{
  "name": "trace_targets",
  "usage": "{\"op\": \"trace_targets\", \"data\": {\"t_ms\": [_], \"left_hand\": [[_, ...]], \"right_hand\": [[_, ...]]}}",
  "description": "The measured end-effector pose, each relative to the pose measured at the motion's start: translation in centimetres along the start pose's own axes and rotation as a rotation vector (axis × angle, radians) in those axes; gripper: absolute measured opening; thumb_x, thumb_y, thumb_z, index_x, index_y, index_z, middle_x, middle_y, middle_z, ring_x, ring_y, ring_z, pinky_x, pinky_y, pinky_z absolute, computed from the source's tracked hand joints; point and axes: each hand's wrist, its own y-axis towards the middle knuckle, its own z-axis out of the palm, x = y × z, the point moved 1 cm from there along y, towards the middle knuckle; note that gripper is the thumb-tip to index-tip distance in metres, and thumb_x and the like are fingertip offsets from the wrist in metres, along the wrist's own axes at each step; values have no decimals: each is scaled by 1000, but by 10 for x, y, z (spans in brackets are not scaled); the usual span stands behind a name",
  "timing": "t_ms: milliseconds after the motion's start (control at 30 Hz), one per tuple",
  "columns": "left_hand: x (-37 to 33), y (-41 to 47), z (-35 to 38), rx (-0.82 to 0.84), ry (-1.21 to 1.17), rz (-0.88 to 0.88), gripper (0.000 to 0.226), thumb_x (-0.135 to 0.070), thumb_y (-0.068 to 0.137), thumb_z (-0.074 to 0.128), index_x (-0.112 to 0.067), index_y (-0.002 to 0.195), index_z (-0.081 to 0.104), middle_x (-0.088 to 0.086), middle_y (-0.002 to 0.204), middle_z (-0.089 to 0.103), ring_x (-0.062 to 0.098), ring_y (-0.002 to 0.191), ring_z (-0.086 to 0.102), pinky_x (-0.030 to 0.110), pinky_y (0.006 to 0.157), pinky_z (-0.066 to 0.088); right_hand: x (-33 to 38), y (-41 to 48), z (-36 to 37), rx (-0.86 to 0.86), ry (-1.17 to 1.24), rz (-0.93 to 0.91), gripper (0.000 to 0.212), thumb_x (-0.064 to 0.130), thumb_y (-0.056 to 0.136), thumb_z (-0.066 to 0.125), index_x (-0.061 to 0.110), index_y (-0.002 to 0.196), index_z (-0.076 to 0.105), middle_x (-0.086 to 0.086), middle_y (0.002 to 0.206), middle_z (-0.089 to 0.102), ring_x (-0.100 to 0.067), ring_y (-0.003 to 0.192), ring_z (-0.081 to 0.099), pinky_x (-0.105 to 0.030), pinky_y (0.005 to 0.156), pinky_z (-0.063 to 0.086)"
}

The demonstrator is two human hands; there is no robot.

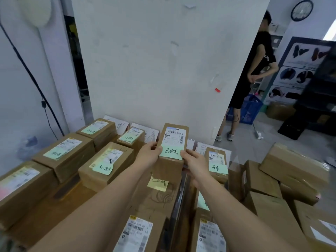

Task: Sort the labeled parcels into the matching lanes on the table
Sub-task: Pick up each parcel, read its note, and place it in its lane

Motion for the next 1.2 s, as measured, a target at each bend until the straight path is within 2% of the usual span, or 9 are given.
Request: {"op": "trace_targets", "data": {"t_ms": [133, 267, 400, 533, 600, 767, 1067, 1133, 1200], "left_hand": [[1, 36, -2, 79, 29, 25, 32, -25, 98, 49, -19, 128, 59, -1, 120, 67, 17, 109, 63, 45, 97, 51], [0, 66, -4, 131, 18, 17, 32, -25, 99, 49, -20, 130, 58, -3, 120, 67, 15, 109, 62, 43, 96, 51], [7, 95, -6, 179, 16, -7, 32, -24, 101, 48, -23, 132, 56, -5, 119, 67, 13, 109, 61, 42, 97, 51], [16, 121, -5, 204, 40, -4, 33, -25, 101, 47, -23, 133, 54, -4, 122, 65, 12, 106, 61, 36, 91, 54], [20, 130, -5, 227, 58, -2, 33, -25, 101, 47, -22, 133, 54, -7, 121, 65, 10, 103, 61, 28, 82, 54], [28, 141, -1, 249, 75, 16, 40, -32, 101, 47, -26, 140, 49, -6, 124, 65, 11, 109, 59, 29, 85, 53], [16, 135, 4, 167, 296, 163, 41, -30, 101, 46, -17, 140, 45, -7, 130, 55, 14, 119, 52, 10, 59, 35], [7, 131, 4, 110, 416, 277, 34, -28, 100, 49, -16, 132, 50, -4, 124, 55, 18, 122, 50, 12, 68, 37], [-3, 125, 7, 85, 518, 393, 38, -27, 97, 52, -17, 133, 48, 2, 130, 51, 20, 127, 42, 24, 92, 39]], "right_hand": [[6, 23, 10, -52, -6, 0, 26, 23, 97, 61, 17, 122, 63, 2, 106, 73, -14, 93, 69, -21, 61, 53], [9, 50, 21, -121, -44, -8, 31, 20, 98, 58, 16, 129, 60, 0, 113, 71, -16, 102, 66, -29, 79, 56], [6, 74, 35, -165, -66, -16, 34, 16, 99, 56, 12, 133, 57, -3, 122, 68, -16, 104, 63, -25, 77, 53], [0, 91, 43, -219, -104, -11, 35, 16, 100, 56, 13, 134, 57, -3, 124, 67, -16, 107, 62, -30, 87, 54], [-3, 96, 45, -245, -132, -5, 35, 16, 100, 55, 12, 134, 56, -5, 124, 67, -14, 102, 60, -28, 86, 53], [-9, 106, 46, -285, -226, -14, 36, 20, 101, 53, 14, 136, 56, -3, 126, 65, -11, 104, 58, -28, 88, 53], [-2, 96, 40, -297, -377, -63, 38, 25, 102, 50, 15, 139, 51, 4, 125, 61, -3, 95, 52, -11, 65, 43], [3, 89, 33, -311, -487, -104, 39, 29, 101, 51, 18, 138, 51, 1, 133, 60, -8, 107, 55, -19, 82, 48], [6, 78, 23, -335, -643, -151, 45, 34, 99, 53, 19, 141, 49, 0, 140, 56, -16, 124, 53, -33, 101, 46]]}}
